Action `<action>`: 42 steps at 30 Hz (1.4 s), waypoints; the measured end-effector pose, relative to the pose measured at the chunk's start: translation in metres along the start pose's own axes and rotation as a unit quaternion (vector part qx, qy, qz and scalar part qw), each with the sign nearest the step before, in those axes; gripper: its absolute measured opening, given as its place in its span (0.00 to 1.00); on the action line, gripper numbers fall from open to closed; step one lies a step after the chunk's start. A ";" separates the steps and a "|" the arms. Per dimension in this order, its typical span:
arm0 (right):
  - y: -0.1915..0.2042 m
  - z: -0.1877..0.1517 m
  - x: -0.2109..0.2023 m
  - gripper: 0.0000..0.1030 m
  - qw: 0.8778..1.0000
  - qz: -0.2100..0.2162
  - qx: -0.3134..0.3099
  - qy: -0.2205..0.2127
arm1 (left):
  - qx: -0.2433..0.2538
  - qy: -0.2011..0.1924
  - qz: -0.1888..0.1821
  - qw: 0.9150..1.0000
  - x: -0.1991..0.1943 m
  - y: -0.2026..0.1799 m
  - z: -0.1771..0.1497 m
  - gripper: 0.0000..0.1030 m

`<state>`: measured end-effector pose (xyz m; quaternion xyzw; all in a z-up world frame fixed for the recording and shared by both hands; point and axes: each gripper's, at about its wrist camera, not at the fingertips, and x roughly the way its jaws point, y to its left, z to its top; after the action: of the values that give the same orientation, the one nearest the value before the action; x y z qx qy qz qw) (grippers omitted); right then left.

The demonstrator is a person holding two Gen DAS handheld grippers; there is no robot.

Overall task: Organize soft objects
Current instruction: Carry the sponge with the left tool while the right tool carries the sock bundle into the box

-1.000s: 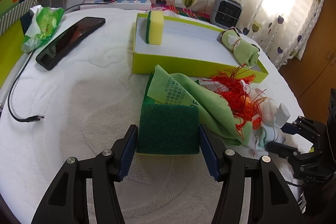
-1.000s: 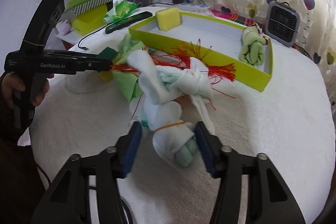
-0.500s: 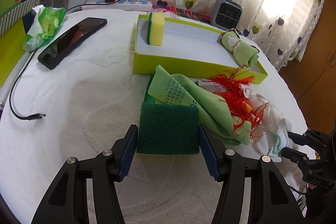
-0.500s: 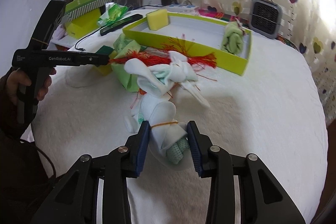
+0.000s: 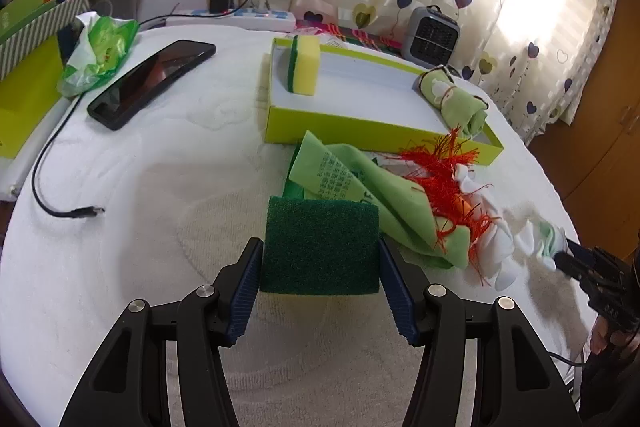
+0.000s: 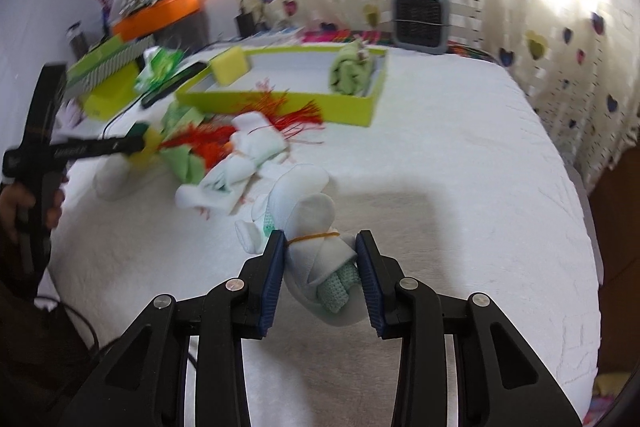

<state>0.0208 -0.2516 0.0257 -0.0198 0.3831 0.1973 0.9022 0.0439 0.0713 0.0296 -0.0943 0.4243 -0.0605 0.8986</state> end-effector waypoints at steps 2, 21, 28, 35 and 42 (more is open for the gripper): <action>-0.001 0.001 0.003 0.36 1.000 -0.007 0.009 -0.001 | -0.001 0.002 0.001 1.000 0.000 0.001 -0.002 0.55; -0.013 0.017 0.000 0.36 0.997 -0.001 0.071 -0.041 | 0.006 -0.017 0.000 1.000 -0.012 0.002 0.013 0.55; -0.008 0.034 -0.001 0.36 0.996 0.001 0.068 -0.058 | 0.014 -0.032 0.002 0.999 -0.017 0.000 0.029 0.55; 0.004 0.063 0.008 0.36 0.996 -0.002 0.057 -0.072 | 0.015 -0.036 -0.001 0.999 -0.012 0.000 0.048 0.55; 0.018 0.093 0.031 0.36 0.997 0.002 0.048 -0.064 | 0.023 -0.036 -0.004 0.999 0.001 -0.006 0.068 0.55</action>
<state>0.0973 -0.2071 0.0716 0.0370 0.3342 0.1810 0.9242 0.0966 0.0731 0.0728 -0.0773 0.3902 -0.0700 0.9148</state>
